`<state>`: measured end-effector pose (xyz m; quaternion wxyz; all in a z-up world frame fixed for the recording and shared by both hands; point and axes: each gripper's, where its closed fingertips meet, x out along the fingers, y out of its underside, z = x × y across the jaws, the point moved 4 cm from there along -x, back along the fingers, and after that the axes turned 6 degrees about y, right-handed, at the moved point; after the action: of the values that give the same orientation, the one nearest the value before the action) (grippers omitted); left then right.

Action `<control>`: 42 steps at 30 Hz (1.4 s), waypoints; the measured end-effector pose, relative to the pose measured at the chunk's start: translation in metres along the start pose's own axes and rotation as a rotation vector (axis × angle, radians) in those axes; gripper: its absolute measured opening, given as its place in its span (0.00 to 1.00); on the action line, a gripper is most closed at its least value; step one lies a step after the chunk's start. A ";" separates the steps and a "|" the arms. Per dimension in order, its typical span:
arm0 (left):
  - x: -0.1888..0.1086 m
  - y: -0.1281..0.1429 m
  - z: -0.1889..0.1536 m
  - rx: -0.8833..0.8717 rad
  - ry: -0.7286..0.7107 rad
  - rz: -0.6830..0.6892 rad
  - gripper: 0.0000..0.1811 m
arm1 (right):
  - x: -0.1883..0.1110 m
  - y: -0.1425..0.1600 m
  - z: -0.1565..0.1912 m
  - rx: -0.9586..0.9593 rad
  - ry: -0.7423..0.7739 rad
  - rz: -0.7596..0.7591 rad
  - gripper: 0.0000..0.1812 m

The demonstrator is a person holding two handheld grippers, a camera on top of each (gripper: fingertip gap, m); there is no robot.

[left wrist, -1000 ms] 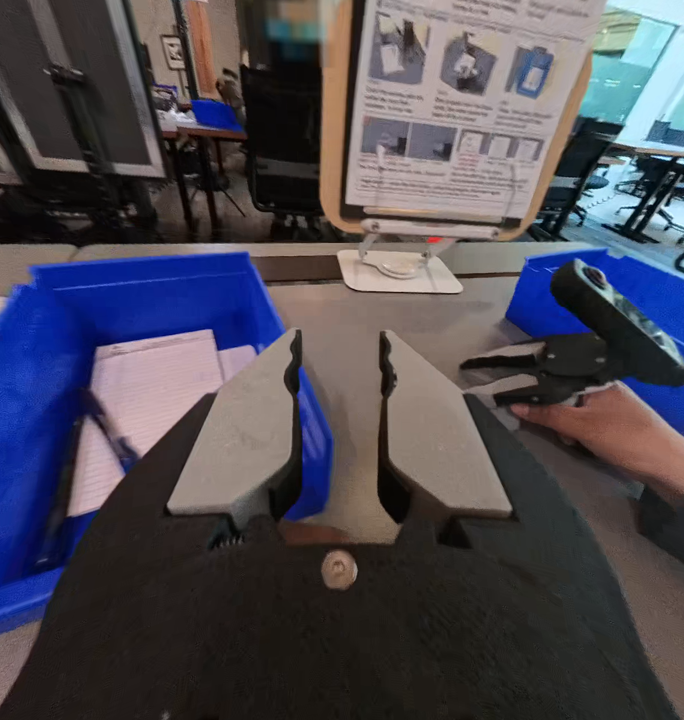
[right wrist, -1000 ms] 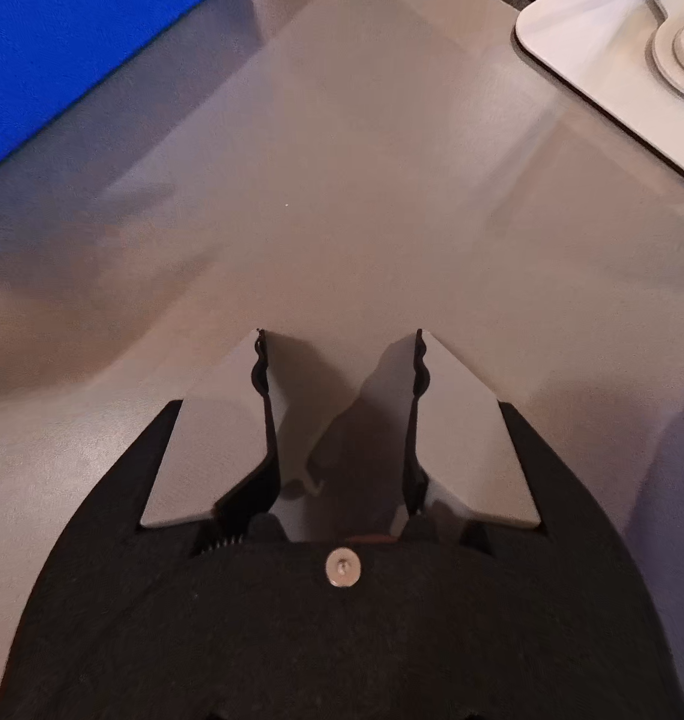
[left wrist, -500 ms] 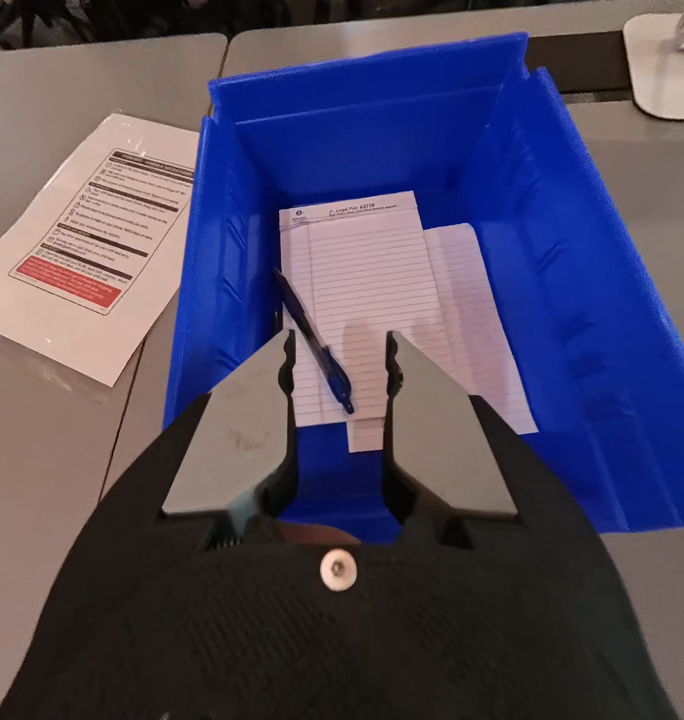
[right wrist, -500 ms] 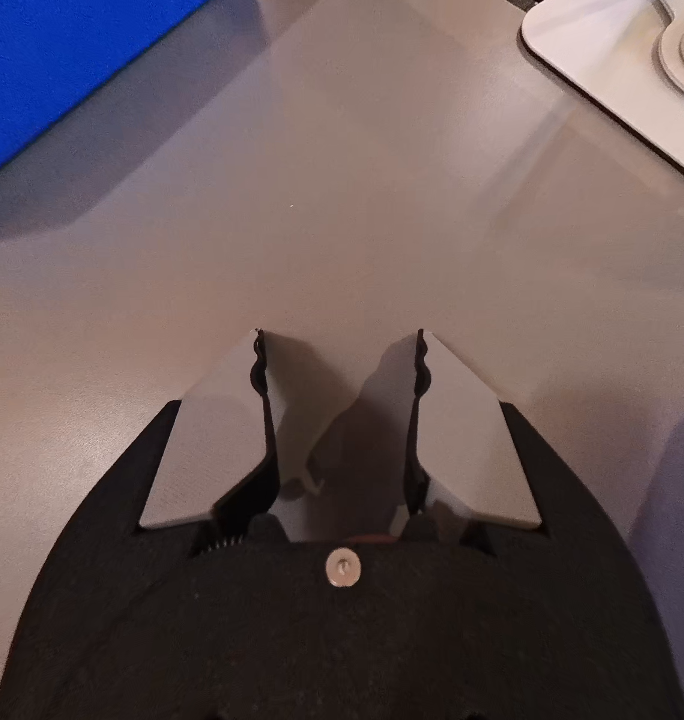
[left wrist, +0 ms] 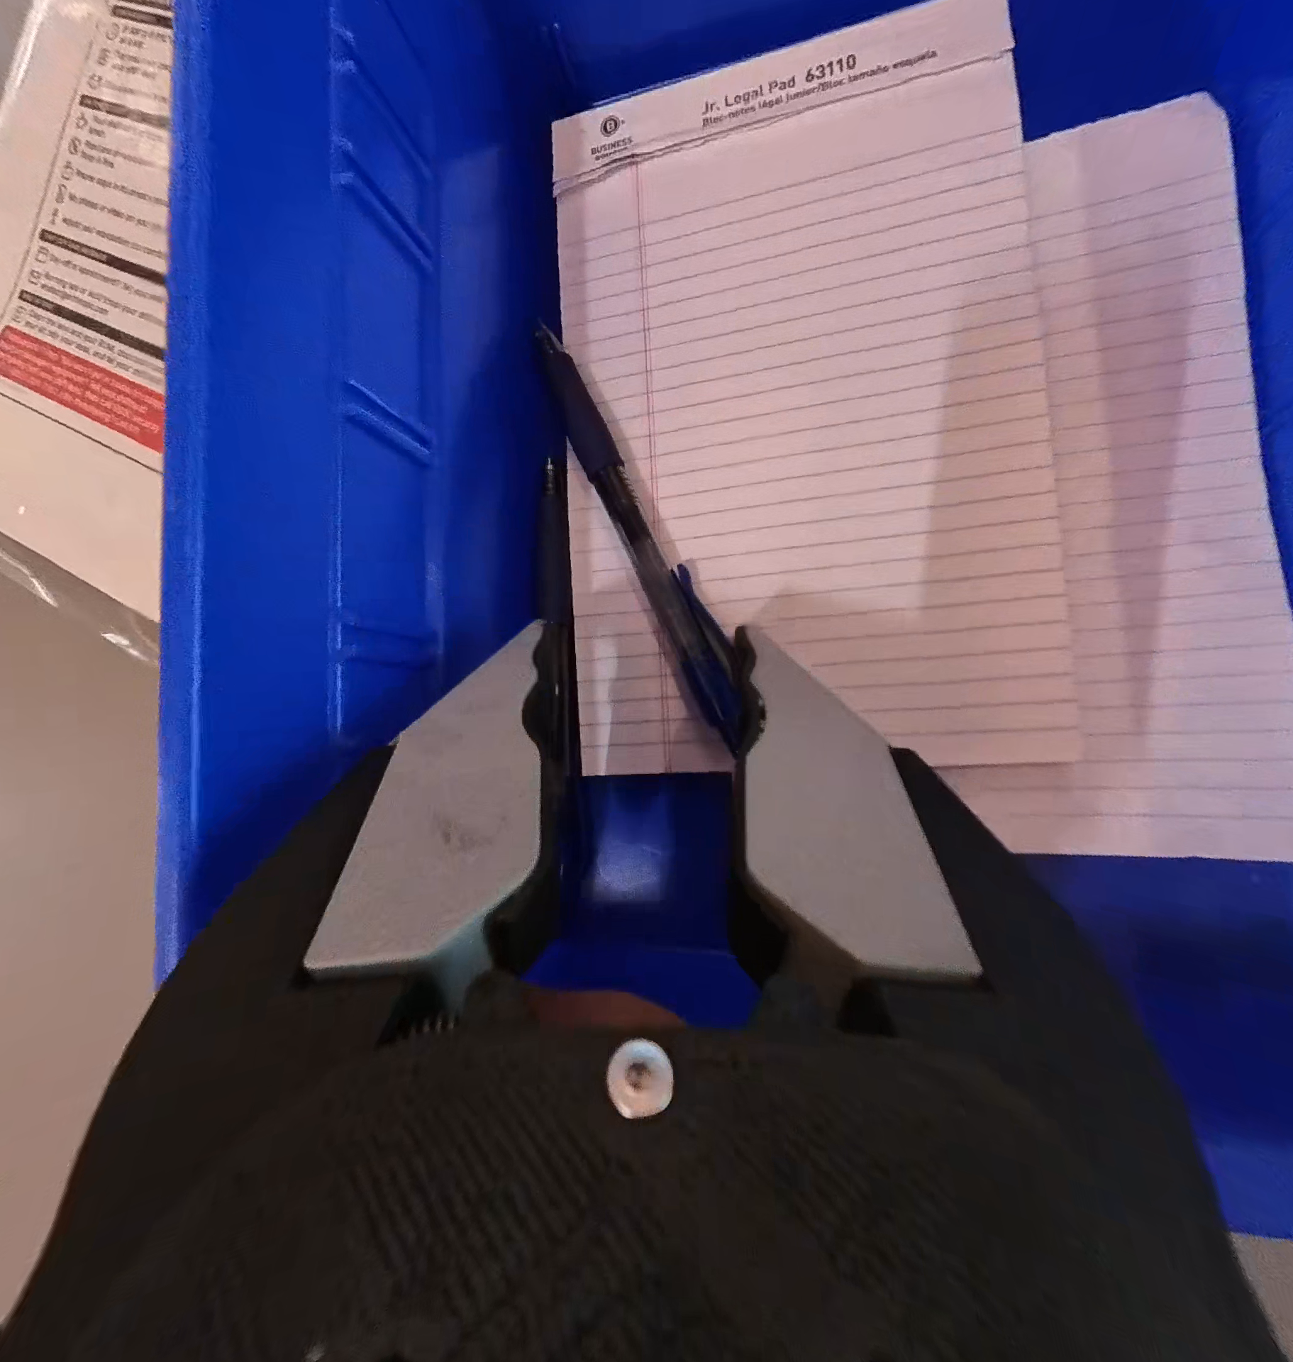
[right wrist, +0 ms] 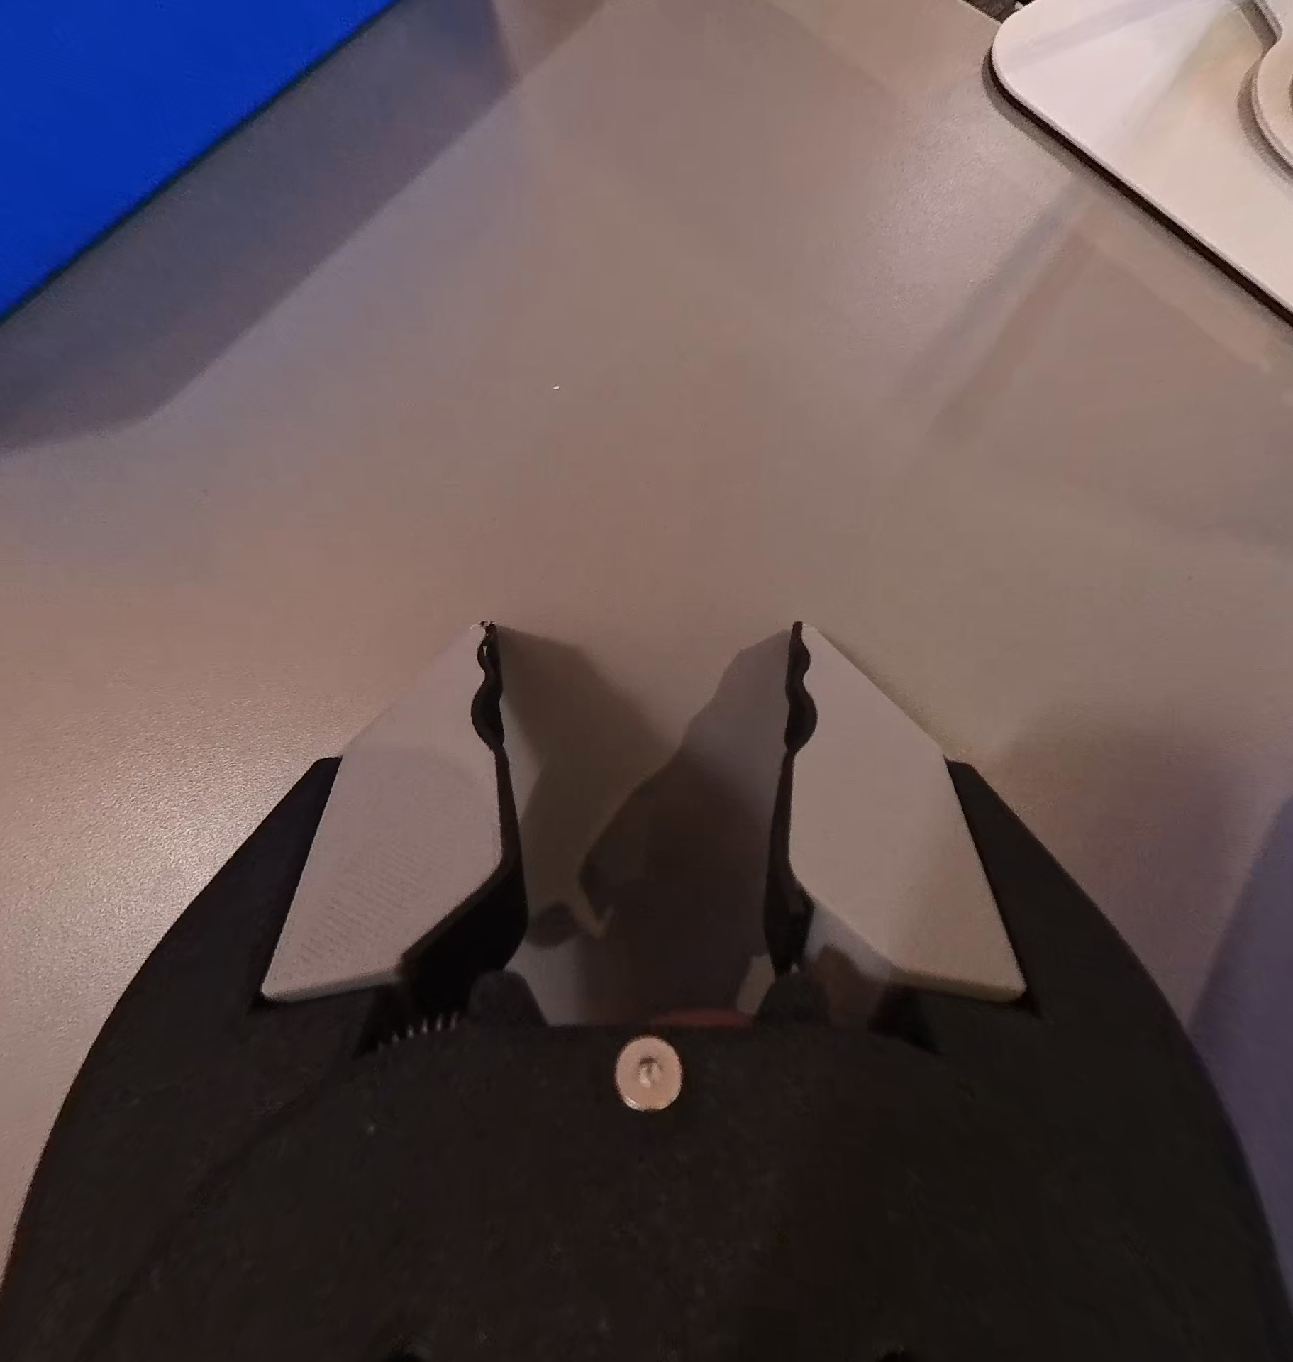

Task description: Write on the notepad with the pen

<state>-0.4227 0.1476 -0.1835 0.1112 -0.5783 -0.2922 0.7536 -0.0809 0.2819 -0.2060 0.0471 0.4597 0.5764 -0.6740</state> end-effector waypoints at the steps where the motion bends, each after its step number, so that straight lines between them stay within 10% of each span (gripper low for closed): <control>1: 0.001 0.001 -0.001 0.012 0.007 0.020 0.25 | 0.000 0.000 0.000 0.000 0.000 0.000 0.41; 27: -0.005 -0.001 -0.001 -0.042 0.134 -0.038 0.07 | 0.000 0.000 0.002 -0.007 -0.012 0.000 0.42; 42: -0.083 -0.055 -0.022 -0.099 0.306 -0.297 0.07 | -0.004 -0.004 -0.007 0.110 -0.084 -0.031 0.36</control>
<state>-0.3858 0.1568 -0.0885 0.2353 -0.6413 -0.3905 0.6171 -0.0769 0.2864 -0.1999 0.0355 0.4237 0.5430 -0.7241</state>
